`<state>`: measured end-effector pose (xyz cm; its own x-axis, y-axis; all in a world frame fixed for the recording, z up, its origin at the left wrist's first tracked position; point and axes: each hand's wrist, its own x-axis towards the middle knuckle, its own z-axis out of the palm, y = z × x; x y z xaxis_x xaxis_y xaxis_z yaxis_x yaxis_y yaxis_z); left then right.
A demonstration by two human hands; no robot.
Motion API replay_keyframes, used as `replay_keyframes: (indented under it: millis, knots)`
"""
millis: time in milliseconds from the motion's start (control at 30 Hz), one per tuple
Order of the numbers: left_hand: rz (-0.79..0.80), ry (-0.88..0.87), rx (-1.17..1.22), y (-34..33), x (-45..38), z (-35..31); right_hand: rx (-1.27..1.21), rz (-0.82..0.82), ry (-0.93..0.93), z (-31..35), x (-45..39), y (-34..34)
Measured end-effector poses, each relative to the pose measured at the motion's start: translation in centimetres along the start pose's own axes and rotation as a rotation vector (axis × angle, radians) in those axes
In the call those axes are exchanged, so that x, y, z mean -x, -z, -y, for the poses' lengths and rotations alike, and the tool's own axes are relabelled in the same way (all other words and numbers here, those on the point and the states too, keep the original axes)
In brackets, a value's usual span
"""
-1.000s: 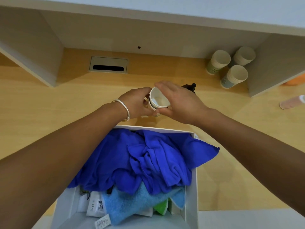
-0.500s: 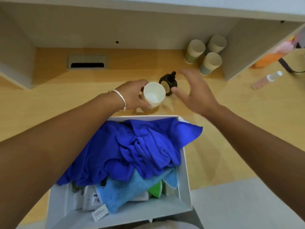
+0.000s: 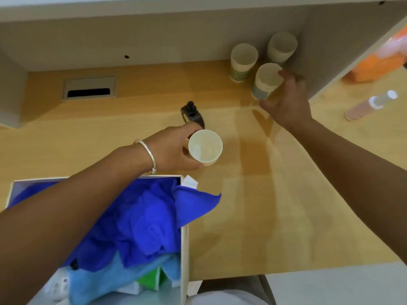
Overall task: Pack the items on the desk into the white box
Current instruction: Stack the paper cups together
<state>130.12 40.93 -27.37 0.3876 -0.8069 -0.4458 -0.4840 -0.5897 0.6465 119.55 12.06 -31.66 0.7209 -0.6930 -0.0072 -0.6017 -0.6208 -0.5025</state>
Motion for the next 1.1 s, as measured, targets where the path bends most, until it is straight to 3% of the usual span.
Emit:
replay_keyframes:
  millis: [267, 433, 633, 833, 967, 1100]
  knots:
    - [0.004, 0.022, 0.033, -2.1, -2.3, -2.8, -0.006, 0.117, 0.155, -1.0, -4.6, -0.9]
    - [-0.008, 0.031, 0.051, -2.5, -2.9, -3.0, -0.047, 0.067, 0.153, -1.0, -4.2, -0.6]
    - [-0.039, 0.013, 0.071, -3.1, -2.6, -2.7, -0.196, 0.019, 0.241, 2.8, 1.4, 3.5]
    - [-0.039, -0.046, 0.058, -3.0, -2.7, -2.5, -0.173, 0.038, 0.476, 6.5, 8.3, 7.7]
    - [-0.037, -0.073, 0.059, -3.1, -2.9, -2.3, -0.114, 0.162, 0.55, 7.6, 11.1, 6.9]
    - [-0.047, -0.114, 0.036, -3.2, -2.9, -2.1, -0.004, 0.174, 0.584, 7.5, 12.5, 4.7]
